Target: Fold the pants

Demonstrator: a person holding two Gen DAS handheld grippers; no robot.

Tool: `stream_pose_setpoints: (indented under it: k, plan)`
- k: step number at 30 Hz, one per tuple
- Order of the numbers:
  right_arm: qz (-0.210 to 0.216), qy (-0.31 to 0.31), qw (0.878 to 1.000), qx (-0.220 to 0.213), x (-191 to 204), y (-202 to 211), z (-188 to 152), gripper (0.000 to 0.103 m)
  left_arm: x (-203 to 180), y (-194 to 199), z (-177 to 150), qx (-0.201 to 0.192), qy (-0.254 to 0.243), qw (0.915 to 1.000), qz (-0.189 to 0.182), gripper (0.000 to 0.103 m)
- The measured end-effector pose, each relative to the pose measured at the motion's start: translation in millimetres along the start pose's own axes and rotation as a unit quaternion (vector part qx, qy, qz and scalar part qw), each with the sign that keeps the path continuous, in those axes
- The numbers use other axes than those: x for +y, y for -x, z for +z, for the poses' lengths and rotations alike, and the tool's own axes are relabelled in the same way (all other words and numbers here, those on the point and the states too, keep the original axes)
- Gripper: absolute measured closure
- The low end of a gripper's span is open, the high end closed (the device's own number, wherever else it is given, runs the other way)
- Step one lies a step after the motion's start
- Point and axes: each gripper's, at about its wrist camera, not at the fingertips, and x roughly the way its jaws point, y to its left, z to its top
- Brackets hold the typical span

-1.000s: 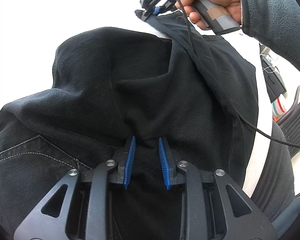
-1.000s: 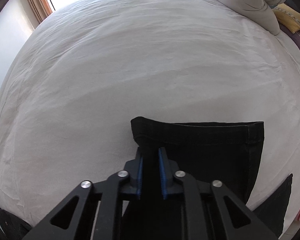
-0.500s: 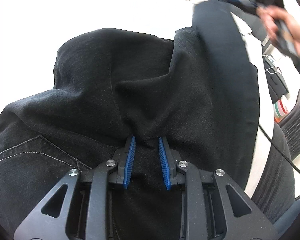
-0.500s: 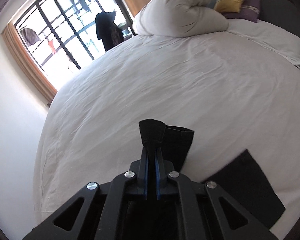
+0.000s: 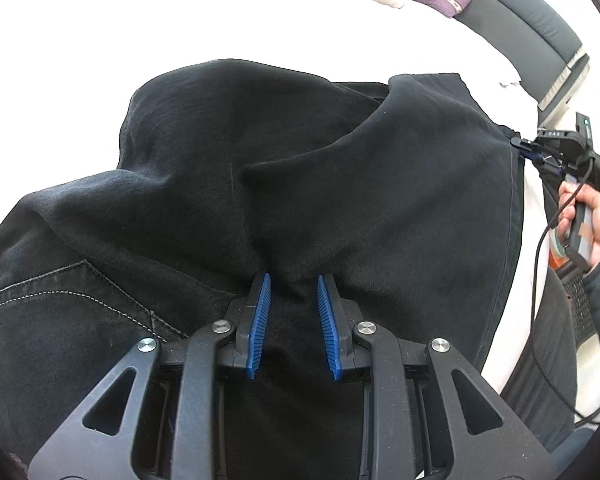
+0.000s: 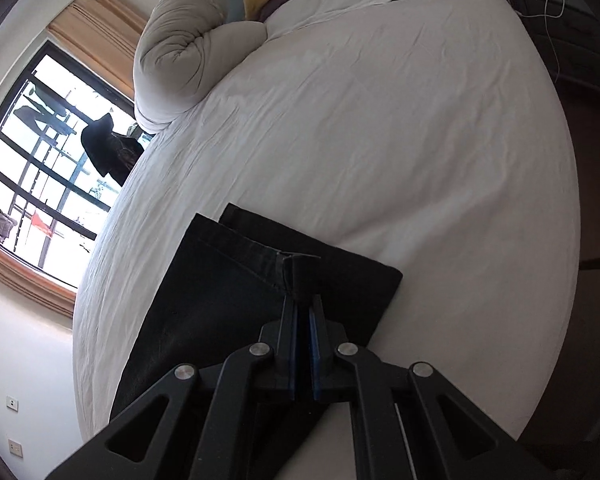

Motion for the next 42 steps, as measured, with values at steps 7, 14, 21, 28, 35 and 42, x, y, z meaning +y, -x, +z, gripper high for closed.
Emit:
stream_pose_setpoints:
  k: [7, 14, 21, 28, 35, 42]
  plan:
    - [0.01, -0.017, 0.999, -0.031, -5, 12, 0, 0.097, -10, 1, 9, 0.003, 0.002, 0.9997, 0.023, 0.079]
    - [0.01, -0.063, 0.997, -0.052, -19, 18, -7, 0.097, -13, 0, 12, -0.003, 0.007, 0.9997, 0.025, 0.079]
    - [-0.007, -0.085, 0.994, -0.065, -32, 10, 2, 0.097, -11, 1, 16, -0.005, 0.009, 0.9996, 0.027, 0.079]
    - [0.04, -0.103, 0.994, -0.009, -41, 6, 9, 0.094, -9, 0, 11, -0.01, 0.007, 0.9996, 0.027, 0.079]
    - [0.1, -0.191, 0.976, 0.038, -59, 1, 5, 0.085, -10, 0, 10, -0.011, 0.005, 0.9996, 0.027, 0.079]
    - [0.123, -0.24, 0.96, 0.07, -57, -9, 2, 0.085, -10, 1, 10, -0.012, 0.006, 0.9996, 0.026, 0.079]
